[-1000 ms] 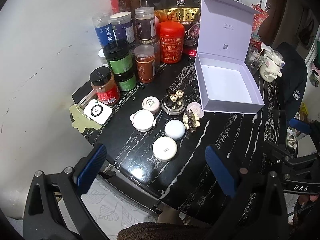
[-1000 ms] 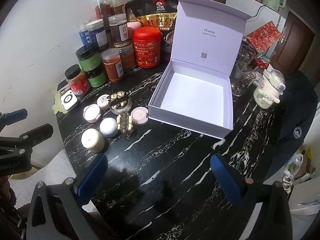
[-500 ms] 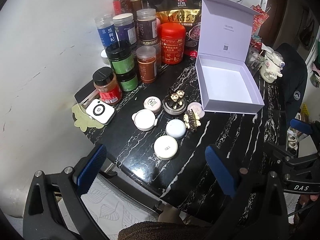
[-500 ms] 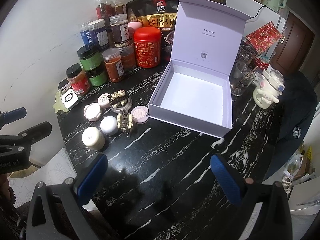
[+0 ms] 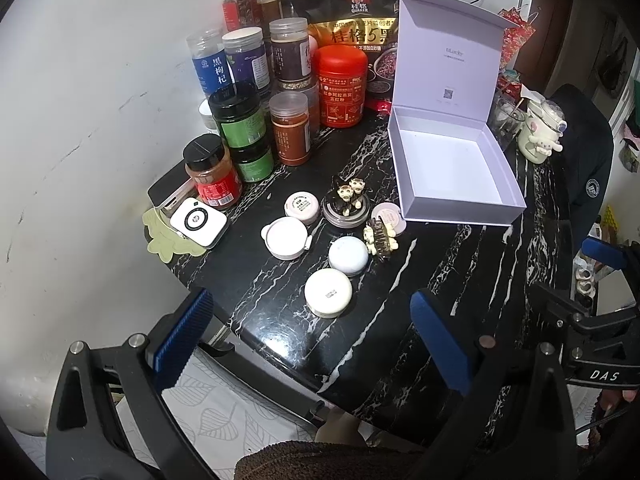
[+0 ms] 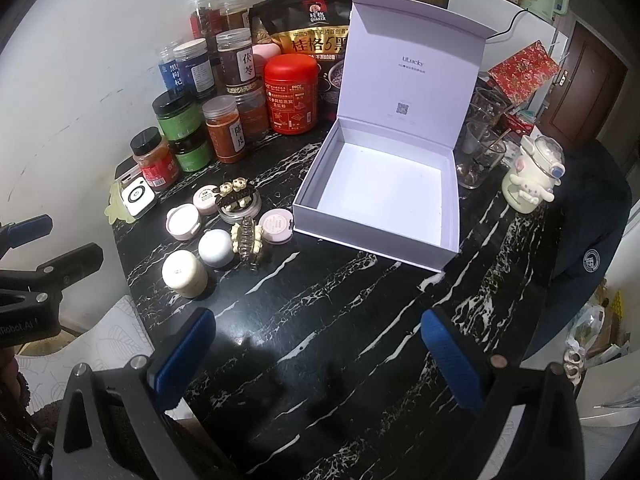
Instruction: Organize objects
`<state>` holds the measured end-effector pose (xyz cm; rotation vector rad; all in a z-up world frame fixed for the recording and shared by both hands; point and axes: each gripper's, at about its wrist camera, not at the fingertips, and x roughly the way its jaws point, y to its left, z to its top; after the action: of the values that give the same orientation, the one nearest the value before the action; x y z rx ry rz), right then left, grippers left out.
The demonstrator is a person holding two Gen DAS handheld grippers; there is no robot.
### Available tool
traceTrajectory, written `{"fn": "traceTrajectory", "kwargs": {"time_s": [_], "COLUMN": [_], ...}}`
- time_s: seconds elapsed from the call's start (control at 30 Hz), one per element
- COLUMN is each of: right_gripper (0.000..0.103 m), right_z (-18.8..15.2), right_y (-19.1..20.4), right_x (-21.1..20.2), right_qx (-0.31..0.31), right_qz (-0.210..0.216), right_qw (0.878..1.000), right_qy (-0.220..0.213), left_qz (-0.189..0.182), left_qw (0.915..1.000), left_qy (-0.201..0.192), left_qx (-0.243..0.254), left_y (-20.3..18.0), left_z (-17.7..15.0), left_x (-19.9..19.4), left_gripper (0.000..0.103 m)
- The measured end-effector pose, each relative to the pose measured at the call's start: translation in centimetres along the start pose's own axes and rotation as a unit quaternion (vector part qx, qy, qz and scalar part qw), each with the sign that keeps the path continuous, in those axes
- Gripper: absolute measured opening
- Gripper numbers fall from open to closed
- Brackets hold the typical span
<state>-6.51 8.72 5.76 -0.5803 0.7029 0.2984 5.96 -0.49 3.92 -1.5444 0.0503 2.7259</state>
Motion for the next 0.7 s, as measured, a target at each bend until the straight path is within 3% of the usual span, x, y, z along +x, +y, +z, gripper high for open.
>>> {"fn": "traceTrajectory", "kwargs": {"time_s": [0.7], "right_gripper": [0.103], "right_z": [0.02], "right_y": [0.16], "right_x": [-0.09], "right_qx": [0.037], "right_qz": [-0.024], "right_qw": [0.999], "right_qy": [0.024], "left_qz": [-0.001], "left_qw": [1.0], "left_qy": [-0.002], "left_qx": [0.0], "left_y": [-0.01], "left_z": [-0.45], "left_x": [-0.24], "left_gripper": [0.1]}}
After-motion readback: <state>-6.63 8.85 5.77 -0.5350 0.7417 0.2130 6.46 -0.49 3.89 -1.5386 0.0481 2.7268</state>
